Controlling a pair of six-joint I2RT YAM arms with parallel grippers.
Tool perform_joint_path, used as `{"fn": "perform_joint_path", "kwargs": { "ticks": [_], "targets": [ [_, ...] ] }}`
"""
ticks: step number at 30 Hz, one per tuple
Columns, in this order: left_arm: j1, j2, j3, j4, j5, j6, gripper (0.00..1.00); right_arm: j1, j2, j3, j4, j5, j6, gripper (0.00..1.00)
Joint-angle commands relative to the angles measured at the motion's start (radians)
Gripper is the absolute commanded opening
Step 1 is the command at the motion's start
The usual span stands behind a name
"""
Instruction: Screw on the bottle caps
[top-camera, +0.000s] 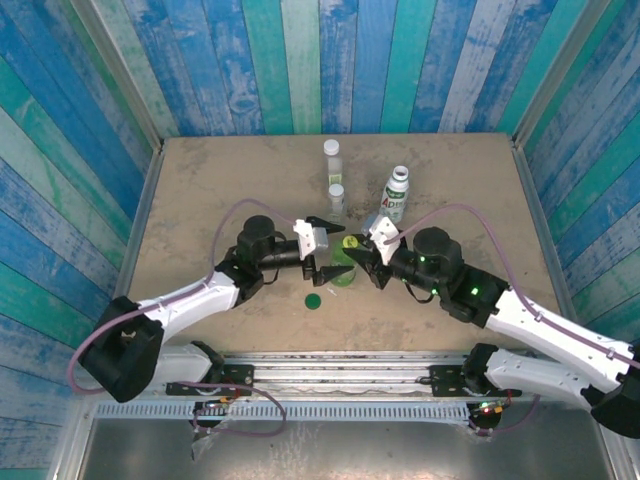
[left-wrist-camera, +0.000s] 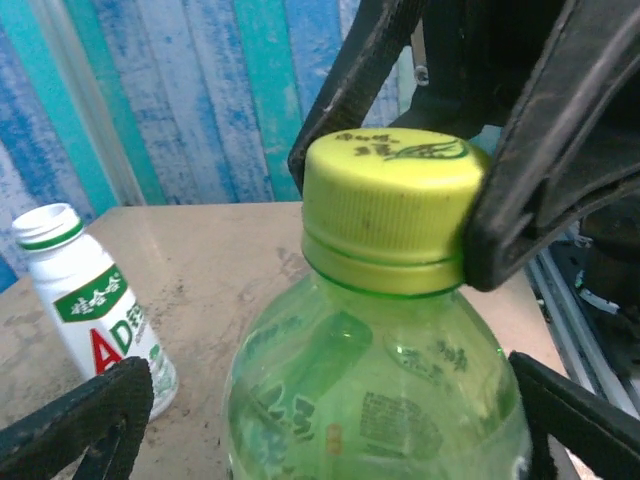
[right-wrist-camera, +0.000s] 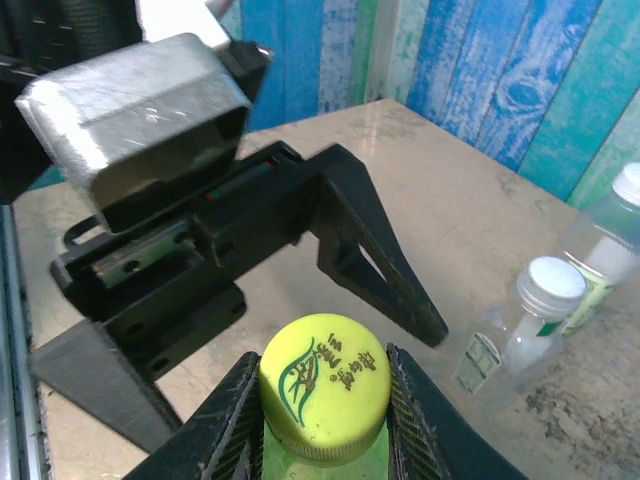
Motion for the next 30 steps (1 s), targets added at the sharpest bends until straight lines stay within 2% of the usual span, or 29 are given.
{"fn": "perform_joint_path", "kwargs": {
  "ticks": [1,3,7,14,17,24,30],
  "targets": [
    [0.005,-0.110,-0.032,-0.013,-0.112,-0.034,1.00,-0.003,0.038,0.050,-0.009,0.074,0.032,0.19],
    [0.009,-0.149,-0.065,0.005,-0.181,-0.065,0.94,-0.004,0.067,0.063,0.007,0.100,0.018,0.19],
    [0.023,-0.271,-0.166,0.060,-0.340,-0.169,0.94,-0.004,0.149,0.094,0.048,0.098,-0.012,0.20],
    [0.023,-0.548,-0.290,-0.094,-0.715,-0.297,0.94,-0.006,0.337,0.189,0.153,0.077,0.000,0.20],
    [0.023,-0.601,-0.324,-0.145,-0.813,-0.338,0.94,-0.011,0.439,0.254,0.201,0.069,0.022,0.20],
    [0.023,-0.639,-0.360,-0.184,-0.889,-0.363,0.94,-0.030,0.707,0.515,0.211,0.094,0.070,0.20],
    [0.023,-0.630,-0.360,-0.176,-0.888,-0.351,0.94,-0.056,0.906,0.714,0.202,0.108,0.091,0.20]
  ]
}}
